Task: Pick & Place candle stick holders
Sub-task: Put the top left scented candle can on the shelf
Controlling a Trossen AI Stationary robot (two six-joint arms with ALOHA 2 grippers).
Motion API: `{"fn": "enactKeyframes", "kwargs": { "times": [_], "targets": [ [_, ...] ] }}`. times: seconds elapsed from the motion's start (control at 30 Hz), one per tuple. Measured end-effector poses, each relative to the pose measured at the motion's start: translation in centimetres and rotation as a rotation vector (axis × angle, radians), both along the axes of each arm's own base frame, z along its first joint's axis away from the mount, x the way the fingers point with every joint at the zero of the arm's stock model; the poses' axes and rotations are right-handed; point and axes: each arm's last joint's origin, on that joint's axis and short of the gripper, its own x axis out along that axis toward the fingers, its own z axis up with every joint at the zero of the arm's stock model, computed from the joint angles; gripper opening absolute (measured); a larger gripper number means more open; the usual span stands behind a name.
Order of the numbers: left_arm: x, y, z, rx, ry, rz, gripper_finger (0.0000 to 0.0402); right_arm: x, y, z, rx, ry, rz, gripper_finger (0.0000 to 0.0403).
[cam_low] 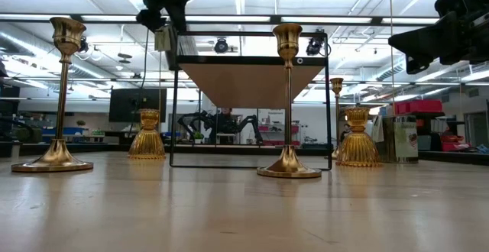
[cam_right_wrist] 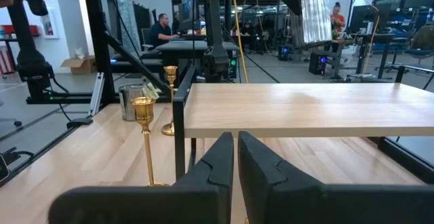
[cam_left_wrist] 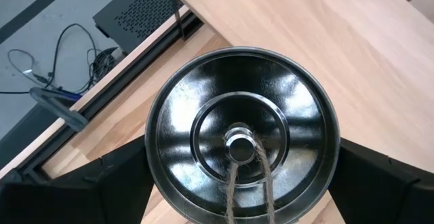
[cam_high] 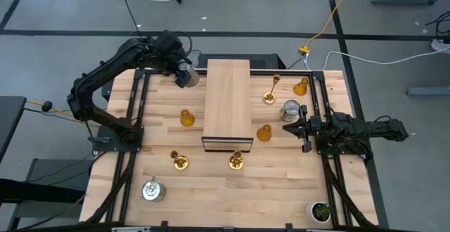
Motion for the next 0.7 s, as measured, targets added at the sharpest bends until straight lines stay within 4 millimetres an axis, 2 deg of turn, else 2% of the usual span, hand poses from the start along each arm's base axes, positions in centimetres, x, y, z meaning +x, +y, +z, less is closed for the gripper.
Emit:
{"fn": "enactKeyframes", "kwargs": {
  "times": [0.3, 0.7],
  "targets": [
    [1.5, -0.1, 0.6, 0.012, -0.010, -0.052, 0.0371, 0.0, 0.0, 0.0, 0.000, 0.000, 0.000, 0.0027],
    [5.6, 0.1, 2.5, 0.079, -0.029, -0.192, 0.0371, 0.0, 0.0, 0.0, 0.000, 0.000, 0.000, 0.0027]
  ]
}}
